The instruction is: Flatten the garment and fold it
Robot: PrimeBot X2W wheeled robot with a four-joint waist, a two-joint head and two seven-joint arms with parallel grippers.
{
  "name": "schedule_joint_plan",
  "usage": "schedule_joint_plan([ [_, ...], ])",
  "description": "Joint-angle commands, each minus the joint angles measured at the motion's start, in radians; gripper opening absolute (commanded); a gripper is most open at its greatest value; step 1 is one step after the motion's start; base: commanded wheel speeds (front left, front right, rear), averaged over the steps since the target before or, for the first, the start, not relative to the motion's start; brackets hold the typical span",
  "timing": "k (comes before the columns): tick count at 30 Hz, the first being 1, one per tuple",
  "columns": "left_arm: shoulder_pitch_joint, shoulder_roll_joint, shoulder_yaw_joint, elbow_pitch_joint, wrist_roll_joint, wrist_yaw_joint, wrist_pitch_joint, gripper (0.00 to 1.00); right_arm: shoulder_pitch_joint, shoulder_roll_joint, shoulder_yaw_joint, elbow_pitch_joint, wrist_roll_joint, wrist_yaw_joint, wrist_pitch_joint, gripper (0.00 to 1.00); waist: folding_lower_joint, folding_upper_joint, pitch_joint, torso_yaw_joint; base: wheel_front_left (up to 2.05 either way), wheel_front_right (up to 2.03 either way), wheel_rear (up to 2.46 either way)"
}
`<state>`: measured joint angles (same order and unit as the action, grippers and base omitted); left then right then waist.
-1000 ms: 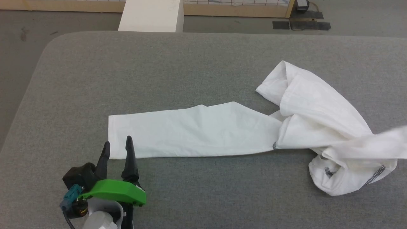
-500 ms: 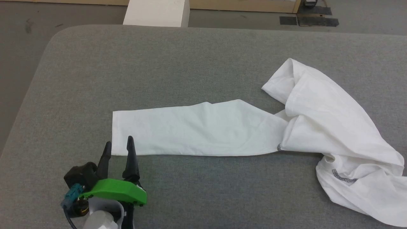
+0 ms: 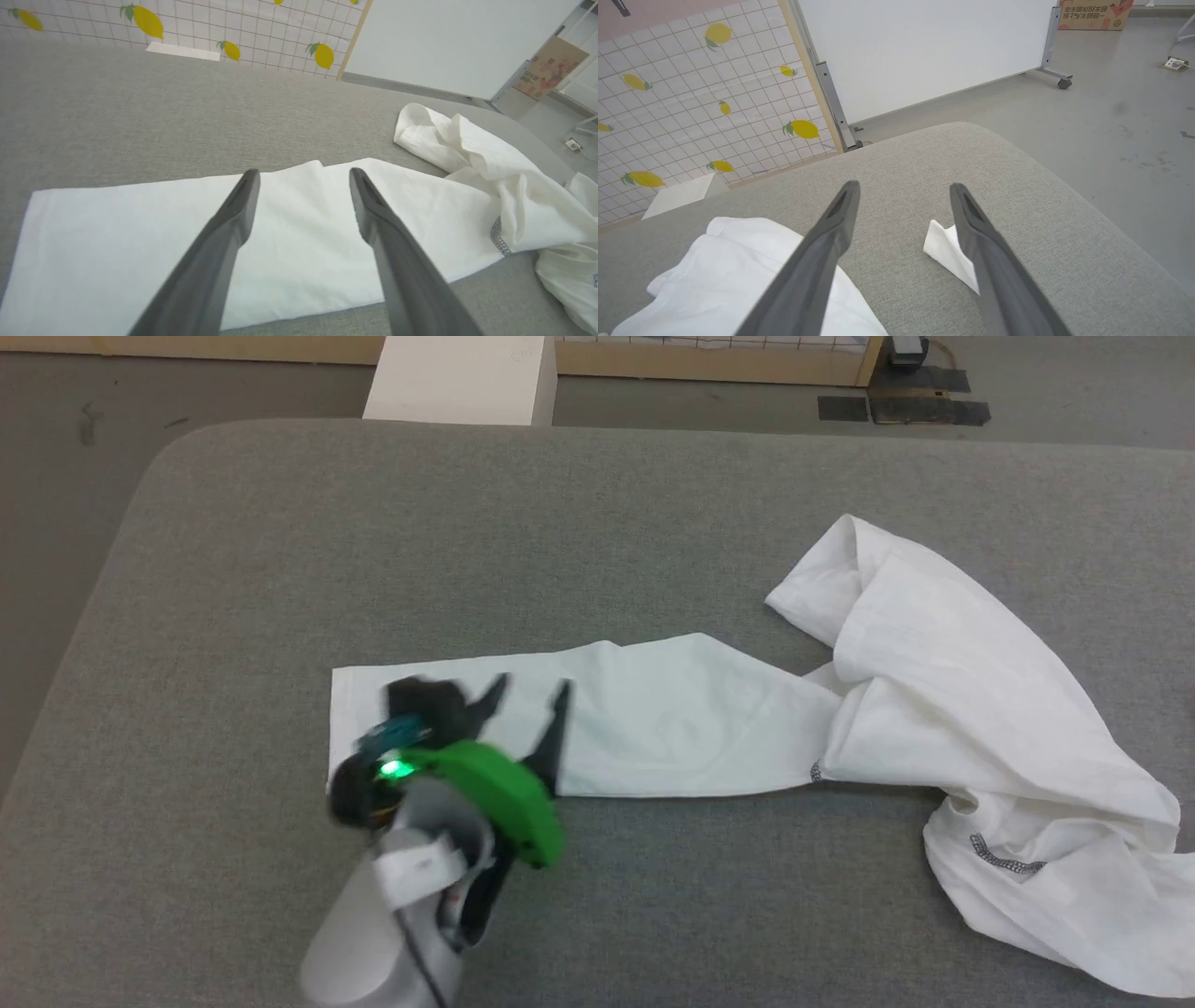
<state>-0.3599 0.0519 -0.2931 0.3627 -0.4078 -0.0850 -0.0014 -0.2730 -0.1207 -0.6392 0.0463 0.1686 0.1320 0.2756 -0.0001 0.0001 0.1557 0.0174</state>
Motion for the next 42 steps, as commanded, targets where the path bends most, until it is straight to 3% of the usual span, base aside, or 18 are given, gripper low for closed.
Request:
schedule_joint_plan([
  [1, -0.046, -0.002, -0.052, 0.019, -0.003, -0.014, 0.058, 1.00, 0.016, 0.007, 0.010, -0.011, 0.002, -0.001, -0.001, 1.00, 0.0001, -0.0001, 0.000, -0.007, 0.00, 0.00, 0.00],
  [8, -0.181, -0.002, -0.311, 0.114, -0.061, -0.036, 0.323, 1.00, 0.041, 0.040, 0.039, -0.043, -0.002, -0.001, 0.013, 1.00, 0.0001, -0.0001, 0.019, -0.053, 0.00, 0.00, 0.00],
  [17, -0.255, 0.001, -0.402, 0.286, -0.021, 0.006, 0.512, 1.00, 0.048, 0.063, 0.030, -0.074, 0.009, -0.001, 0.014, 1.00, 0.0001, -0.0001, 0.054, -0.108, 0.00, 0.00, 0.00],
  [18, -0.256, 0.001, -0.400, 0.292, -0.025, 0.006, 0.508, 0.49, 0.052, 0.064, 0.026, -0.076, 0.009, -0.001, 0.013, 1.00, 0.0001, -0.0001, 0.055, -0.109, 0.00, 0.00, 0.00],
  [19, -0.256, 0.001, -0.398, 0.295, -0.026, 0.007, 0.499, 0.21, 0.054, 0.065, 0.023, -0.077, 0.009, -0.001, 0.012, 1.00, 0.0001, -0.0001, 0.056, -0.110, 0.00, 0.00, 0.00],
  [20, -0.255, 0.001, -0.396, 0.300, -0.030, 0.007, 0.491, 0.00, 0.057, 0.066, 0.019, -0.078, 0.007, -0.001, 0.011, 1.00, 0.0001, -0.0001, 0.056, -0.109, 0.00, 0.00, 0.00],
  [23, -0.248, 0.000, -0.344, 0.285, -0.091, 0.007, 0.428, 0.00, 0.065, 0.068, 0.006, -0.078, 0.004, -0.001, 0.008, 1.00, 0.0001, -0.0001, 0.051, -0.099, 0.00, 0.00, 0.00],
  [29, -0.299, 0.020, -0.170, 0.197, -0.205, 0.061, 0.284, 0.00, 0.071, 0.070, 0.003, -0.072, -0.007, -0.001, 0.012, 1.00, 0.0001, -0.0001, 0.032, -0.054, 0.00, 0.00, 0.00],
  [37, -0.229, 0.176, 0.087, 0.094, -0.297, 0.207, 0.186, 0.00, 0.070, 0.070, 0.043, -0.048, -0.009, -0.001, 0.008, 1.00, 0.0001, -0.0001, 0.003, -0.010, 0.00, 0.00, 0.00],
  [38, -0.198, 0.195, 0.122, 0.078, -0.310, 0.231, 0.176, 0.00, 0.070, 0.070, 0.047, -0.045, -0.008, -0.001, 0.007, 1.00, 0.0001, -0.0001, 0.000, -0.006, 0.00, 0.00, 0.00],
  [39, -0.102, 0.230, 0.205, 0.034, -0.344, 0.291, 0.159, 0.00, 0.073, 0.070, 0.060, -0.039, -0.010, -0.001, 0.005, 1.00, 0.0001, -0.0001, -0.005, 0.004, 0.00, 0.00, 0.00],
  [42, 0.017, 0.236, 0.261, 0.001, -0.384, 0.344, 0.177, 0.00, 0.074, 0.070, 0.075, -0.030, -0.009, -0.001, 0.002, 1.00, 0.0001, -0.0001, -0.008, 0.010, 0.00, 0.00, 0.00],
])
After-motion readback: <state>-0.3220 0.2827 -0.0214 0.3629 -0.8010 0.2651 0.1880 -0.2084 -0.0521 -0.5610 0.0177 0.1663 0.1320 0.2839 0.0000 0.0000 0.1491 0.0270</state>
